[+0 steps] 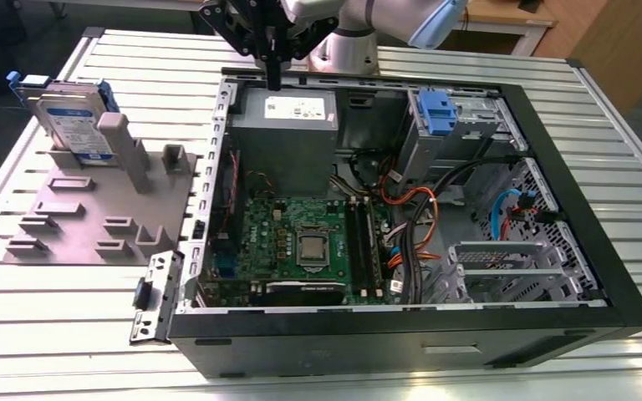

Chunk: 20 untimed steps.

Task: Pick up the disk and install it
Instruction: 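Reach for the disk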

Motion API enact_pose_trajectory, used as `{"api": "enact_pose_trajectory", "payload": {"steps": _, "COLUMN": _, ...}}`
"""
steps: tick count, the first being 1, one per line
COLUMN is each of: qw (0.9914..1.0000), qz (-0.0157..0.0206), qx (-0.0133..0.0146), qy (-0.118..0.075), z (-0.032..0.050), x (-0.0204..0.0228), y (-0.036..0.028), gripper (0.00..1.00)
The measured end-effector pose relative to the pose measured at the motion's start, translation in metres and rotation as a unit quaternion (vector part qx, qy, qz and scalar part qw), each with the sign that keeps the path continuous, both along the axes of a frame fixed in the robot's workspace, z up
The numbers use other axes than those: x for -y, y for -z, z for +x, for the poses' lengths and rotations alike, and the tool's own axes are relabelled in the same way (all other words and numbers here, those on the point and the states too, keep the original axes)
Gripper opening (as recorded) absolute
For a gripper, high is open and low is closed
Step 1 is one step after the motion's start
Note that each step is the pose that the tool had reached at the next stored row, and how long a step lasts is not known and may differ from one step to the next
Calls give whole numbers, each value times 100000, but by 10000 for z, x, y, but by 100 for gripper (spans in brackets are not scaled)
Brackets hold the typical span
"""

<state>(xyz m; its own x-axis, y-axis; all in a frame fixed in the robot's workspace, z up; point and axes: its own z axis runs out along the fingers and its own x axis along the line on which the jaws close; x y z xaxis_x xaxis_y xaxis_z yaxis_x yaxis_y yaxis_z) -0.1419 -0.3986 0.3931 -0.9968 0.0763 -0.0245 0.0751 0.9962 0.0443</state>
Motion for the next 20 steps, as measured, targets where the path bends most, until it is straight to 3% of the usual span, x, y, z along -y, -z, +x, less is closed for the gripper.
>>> {"api": "enact_pose_trajectory", "payload": {"steps": 15, "qw": 100000, "qz": -2, "qx": 0, "qy": 3, "z": -22, "x": 0, "y": 0, "gripper": 11}}
{"api": "enact_pose_trajectory", "payload": {"steps": 20, "qw": 100000, "qz": 3, "qx": 1, "qy": 1, "z": -78, "x": 0, "y": 0, "gripper": 11}}
